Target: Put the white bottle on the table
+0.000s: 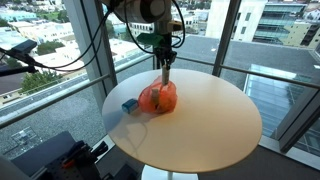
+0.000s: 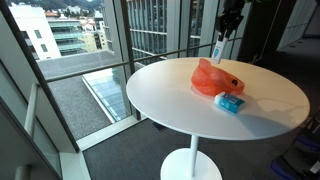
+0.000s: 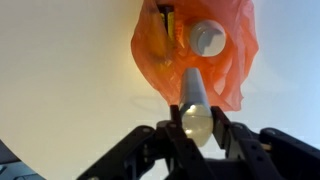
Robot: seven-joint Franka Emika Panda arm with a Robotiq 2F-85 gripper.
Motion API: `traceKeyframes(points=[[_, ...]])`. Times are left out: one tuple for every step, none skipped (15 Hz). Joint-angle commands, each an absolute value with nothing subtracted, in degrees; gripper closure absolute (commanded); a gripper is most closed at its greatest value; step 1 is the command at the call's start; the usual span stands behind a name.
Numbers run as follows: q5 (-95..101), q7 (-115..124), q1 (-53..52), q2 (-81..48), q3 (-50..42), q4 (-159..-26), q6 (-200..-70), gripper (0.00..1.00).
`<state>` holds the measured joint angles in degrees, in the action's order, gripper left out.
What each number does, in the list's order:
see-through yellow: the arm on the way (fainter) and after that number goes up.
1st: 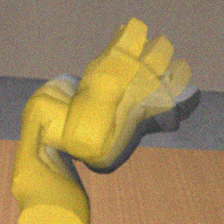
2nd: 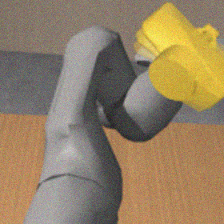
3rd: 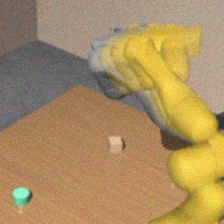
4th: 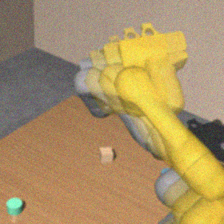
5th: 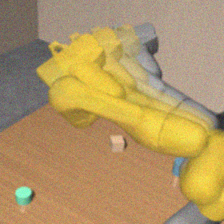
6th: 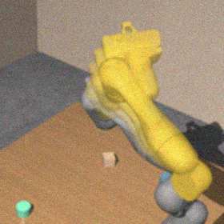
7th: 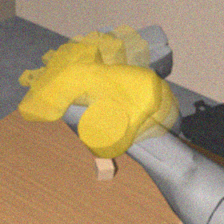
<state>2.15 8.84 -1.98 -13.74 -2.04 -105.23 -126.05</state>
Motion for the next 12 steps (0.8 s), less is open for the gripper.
traceKeyframes(points=[[2.8, 9.3, -0.3, -10.8, -3.1, -106.5, -123.6, 0.89], [3.0, 9.5, 0.2, -10.7, -3.6, -106.6, -123.4, 0.89], [3.1, 9.8, 0.8, -10.8, -4.2, -106.5, -123.1, 0.89], [3.0, 9.9, 1.4, -10.8, -4.7, -106.6, -122.9, 0.89], [3.1, 10.2, 2.1, -10.9, -5.3, -106.7, -122.8, 0.89], [3.1, 10.3, 2.7, -10.9, -5.9, -106.9, -122.8, 0.89], [3.4, 10.5, 3.4, -10.8, -6.6, -107.5, -122.8, 0.89], [3.7, 10.7, 4.0, -10.7, -7.2, -108.0, -123.0, 0.89], [4.2, 11.0, 4.6, -10.5, -8.0, -108.8, -123.2, 0.89], [4.8, 11.3, 5.2, -10.4, -8.7, -109.4, -123.2, 0.89], [5.3, 11.5, 5.7, -10.3, -9.3, -110.2, -123.2, 0.89], [6.2, 11.7, 6.1, -10.1, -9.9, -111.1, -123.0, 0.89]])
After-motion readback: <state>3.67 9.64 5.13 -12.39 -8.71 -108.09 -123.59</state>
